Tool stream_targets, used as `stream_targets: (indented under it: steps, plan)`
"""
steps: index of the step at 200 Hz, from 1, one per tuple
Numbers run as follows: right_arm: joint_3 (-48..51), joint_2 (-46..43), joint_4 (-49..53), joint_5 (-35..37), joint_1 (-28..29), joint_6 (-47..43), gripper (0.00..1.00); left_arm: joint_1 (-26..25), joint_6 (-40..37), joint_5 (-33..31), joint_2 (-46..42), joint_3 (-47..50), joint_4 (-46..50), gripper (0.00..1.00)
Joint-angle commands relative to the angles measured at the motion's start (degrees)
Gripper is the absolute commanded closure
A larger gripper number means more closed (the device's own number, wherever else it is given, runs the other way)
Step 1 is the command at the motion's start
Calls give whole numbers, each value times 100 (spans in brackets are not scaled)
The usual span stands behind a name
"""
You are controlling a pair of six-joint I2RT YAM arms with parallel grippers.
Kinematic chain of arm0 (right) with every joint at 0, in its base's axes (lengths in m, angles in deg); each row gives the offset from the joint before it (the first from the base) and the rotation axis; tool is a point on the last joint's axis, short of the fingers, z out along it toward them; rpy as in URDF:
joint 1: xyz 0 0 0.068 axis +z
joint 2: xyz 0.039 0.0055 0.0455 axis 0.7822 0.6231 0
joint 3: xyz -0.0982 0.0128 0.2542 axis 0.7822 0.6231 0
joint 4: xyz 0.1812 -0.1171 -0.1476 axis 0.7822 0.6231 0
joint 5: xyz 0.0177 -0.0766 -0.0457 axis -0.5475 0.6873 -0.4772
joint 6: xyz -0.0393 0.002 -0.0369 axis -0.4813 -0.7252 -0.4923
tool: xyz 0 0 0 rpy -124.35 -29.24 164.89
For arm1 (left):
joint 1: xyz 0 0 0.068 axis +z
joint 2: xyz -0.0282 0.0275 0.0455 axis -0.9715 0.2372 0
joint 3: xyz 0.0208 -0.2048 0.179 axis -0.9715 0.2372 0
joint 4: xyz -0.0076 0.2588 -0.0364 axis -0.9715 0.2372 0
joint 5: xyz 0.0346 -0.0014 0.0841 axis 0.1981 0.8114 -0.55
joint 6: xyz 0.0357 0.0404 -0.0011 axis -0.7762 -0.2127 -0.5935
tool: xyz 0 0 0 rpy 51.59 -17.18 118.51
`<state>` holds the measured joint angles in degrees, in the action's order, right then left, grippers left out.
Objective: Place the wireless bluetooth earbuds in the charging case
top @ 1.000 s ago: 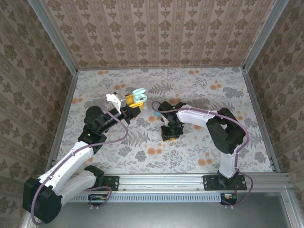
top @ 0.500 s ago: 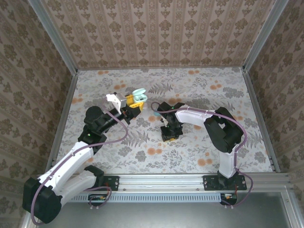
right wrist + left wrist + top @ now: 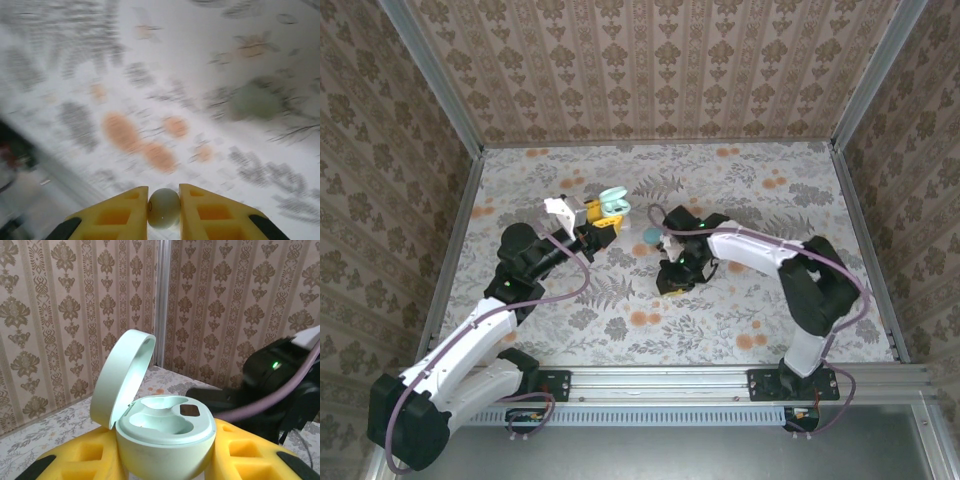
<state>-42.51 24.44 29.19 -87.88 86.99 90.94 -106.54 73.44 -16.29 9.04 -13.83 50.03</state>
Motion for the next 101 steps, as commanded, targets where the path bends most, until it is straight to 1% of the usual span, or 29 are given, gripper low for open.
stream_targets:
  steps: [1, 16, 49, 80, 101]
  plan:
    - [180, -536, -520, -1994, -263, -204, 78, 88, -108, -39, -65, -35, -34, 74]
    - [127, -684, -659, -2838, -397, -243, 78, 147, -98, -17, -41, -33, -48, 74]
    - [103, -899, -1297, -3899, -646, 68, 78, 304, -53, 81, -33, -26, -87, 74]
    - [6, -1053, -1581, -4435, -689, 211, 77, 389, -9, 200, -36, -2, -121, 74]
    - [-86, -1118, -1667, -4475, -739, 359, 77, 382, -10, 271, -5, 17, -139, 74]
